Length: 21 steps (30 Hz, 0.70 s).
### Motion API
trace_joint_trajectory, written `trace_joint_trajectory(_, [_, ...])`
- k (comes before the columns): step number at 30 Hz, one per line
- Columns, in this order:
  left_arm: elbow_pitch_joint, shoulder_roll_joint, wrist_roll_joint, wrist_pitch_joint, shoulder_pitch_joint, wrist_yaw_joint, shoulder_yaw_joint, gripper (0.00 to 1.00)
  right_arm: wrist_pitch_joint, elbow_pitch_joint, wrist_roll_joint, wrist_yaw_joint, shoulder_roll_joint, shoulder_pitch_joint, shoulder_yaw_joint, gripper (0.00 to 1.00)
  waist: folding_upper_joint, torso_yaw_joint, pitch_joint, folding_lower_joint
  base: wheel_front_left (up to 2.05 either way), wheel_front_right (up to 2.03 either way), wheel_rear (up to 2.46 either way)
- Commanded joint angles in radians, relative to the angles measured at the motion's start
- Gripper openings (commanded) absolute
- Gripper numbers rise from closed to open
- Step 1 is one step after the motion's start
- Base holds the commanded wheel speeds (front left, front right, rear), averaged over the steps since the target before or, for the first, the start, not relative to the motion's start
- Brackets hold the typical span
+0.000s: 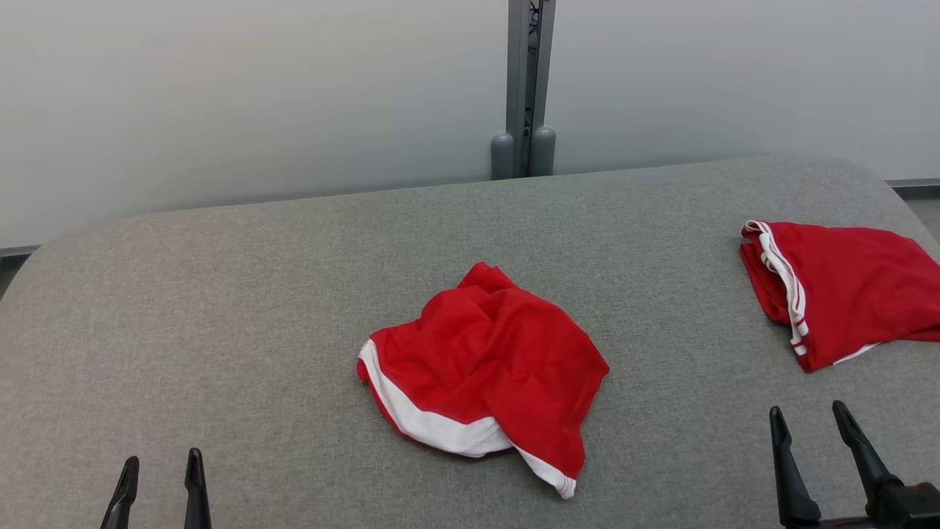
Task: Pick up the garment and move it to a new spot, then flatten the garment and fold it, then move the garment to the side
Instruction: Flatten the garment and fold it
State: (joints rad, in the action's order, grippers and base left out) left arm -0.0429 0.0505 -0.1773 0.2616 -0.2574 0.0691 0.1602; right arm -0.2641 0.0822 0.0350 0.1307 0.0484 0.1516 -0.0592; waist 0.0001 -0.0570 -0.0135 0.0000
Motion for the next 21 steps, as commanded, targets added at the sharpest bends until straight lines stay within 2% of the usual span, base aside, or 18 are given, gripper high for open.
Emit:
trace_joint_trajectory(1, [0.004,0.002,-0.002,0.004,0.02,-0.002,0.0,1.0,0.0,0.0,-0.002,0.0,0.004,-0.012,-0.004,1.0,-0.0001,-0.002,0.002,0.0,0.0,0.0,0.0])
trace_joint_trajectory(5, [0.011,0.002,0.003,0.005,0.034,0.001,-0.008,1.0,0.0,-0.003,-0.004,0.0,0.004,-0.02,0.002,1.0,-0.0001,-0.016,0.013,0.0,0.0,0.0,0.0])
trace_joint_trajectory(8, [-0.011,0.002,0.001,0.004,0.065,0.019,-0.031,1.0,0.0,-0.011,-0.008,0.0,0.004,-0.033,0.012,1.0,-0.0001,-0.034,0.032,0.0,0.0,0.0,0.0])
trace_joint_trajectory(13, [-0.106,0.027,-0.029,0.003,0.224,0.054,-0.112,1.0,0.0,-0.041,-0.002,0.0,0.005,-0.085,0.026,1.0,-0.0001,-0.076,0.116,0.0,0.0,0.0,0.0])
trace_joint_trajectory(16, [-0.216,0.079,-0.066,-0.074,0.357,0.061,-0.222,1.0,0.0,-0.057,0.008,0.0,0.004,-0.117,0.033,1.0,-0.0001,-0.109,0.167,0.0,0.0,0.0,0.0])
trace_joint_trajectory(18, [-0.29,0.136,-0.104,-0.148,0.443,0.061,-0.325,1.0,0.0,-0.059,0.011,0.0,0.005,-0.133,0.039,1.0,-0.0001,-0.133,0.192,0.0,0.0,0.0,0.0])
trace_joint_trajectory(21, [-0.408,0.202,-0.17,-0.249,0.547,0.06,-0.41,1.0,0.0,-0.06,0.024,0.0,0.004,-0.15,0.049,1.0,-0.0001,-0.17,0.22,0.0,0.0,0.0,0.0])
